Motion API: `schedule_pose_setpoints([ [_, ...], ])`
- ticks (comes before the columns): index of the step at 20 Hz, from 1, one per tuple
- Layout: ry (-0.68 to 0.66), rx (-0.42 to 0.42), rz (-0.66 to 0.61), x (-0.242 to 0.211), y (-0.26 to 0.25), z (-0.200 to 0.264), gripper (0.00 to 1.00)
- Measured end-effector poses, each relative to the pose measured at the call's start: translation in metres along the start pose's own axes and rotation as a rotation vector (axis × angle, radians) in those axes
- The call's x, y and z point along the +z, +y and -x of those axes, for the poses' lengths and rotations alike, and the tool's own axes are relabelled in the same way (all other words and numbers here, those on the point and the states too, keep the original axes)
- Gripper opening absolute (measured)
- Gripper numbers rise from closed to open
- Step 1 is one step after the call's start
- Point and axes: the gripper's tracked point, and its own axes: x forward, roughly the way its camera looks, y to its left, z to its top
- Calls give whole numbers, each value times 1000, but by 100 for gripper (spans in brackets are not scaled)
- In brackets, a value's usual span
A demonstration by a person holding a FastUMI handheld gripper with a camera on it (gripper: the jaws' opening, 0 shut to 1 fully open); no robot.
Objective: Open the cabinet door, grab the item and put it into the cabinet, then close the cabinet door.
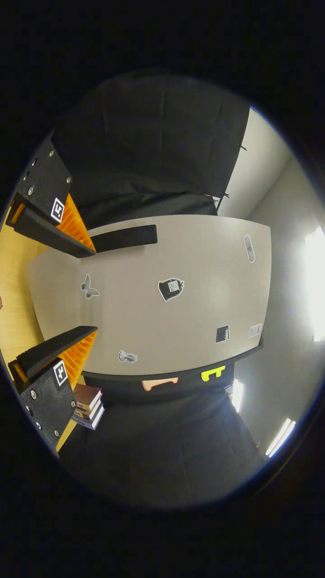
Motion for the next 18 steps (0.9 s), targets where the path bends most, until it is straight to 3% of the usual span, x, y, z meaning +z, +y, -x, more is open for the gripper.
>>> schedule_pose_setpoints([
  [8,-41,-14,-4,-9,-2,81,94],
  [18,2,2,19,-50,2,140,94],
])
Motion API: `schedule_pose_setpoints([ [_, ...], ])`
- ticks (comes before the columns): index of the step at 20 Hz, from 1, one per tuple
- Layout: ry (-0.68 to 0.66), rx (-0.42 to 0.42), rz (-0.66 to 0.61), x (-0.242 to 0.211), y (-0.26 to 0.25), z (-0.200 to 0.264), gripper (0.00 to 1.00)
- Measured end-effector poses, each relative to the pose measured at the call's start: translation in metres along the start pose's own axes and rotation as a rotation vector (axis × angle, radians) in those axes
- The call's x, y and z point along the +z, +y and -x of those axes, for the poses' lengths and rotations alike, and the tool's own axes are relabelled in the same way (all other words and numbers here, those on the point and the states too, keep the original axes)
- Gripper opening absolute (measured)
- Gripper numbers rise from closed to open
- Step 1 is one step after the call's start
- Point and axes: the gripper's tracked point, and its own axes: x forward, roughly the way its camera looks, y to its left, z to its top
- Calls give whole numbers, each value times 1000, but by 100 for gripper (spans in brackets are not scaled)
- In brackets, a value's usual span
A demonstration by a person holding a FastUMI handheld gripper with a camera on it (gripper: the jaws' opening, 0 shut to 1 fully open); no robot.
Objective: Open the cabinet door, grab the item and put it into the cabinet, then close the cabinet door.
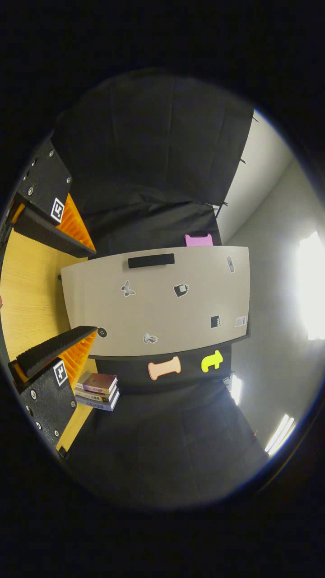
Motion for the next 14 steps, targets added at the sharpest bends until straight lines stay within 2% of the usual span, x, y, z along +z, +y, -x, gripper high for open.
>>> schedule_pose_setpoints([
  [14,-17,7,-26,-13,10,29,94],
])
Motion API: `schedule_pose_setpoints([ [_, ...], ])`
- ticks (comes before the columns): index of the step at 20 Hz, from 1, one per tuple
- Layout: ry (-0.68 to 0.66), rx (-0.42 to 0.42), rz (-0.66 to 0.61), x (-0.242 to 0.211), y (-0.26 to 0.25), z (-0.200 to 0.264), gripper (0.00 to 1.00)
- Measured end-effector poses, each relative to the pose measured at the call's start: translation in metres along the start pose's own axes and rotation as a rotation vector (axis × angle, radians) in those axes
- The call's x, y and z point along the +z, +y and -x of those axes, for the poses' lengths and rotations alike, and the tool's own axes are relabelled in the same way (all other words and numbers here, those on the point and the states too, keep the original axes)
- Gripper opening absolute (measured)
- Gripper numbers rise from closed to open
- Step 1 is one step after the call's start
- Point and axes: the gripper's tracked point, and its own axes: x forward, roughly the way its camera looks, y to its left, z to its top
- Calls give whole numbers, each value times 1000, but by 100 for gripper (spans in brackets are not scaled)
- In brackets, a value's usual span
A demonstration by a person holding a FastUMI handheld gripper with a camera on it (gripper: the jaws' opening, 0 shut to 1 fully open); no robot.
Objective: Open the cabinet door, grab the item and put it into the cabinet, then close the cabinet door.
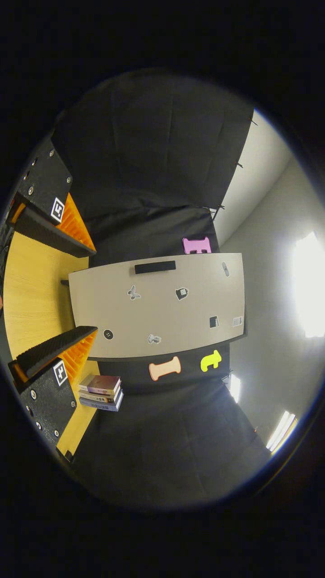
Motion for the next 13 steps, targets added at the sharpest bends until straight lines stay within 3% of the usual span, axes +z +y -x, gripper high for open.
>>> schedule_pose_setpoints([
  [13,14,-15,2,-2,-5,7,94],
])
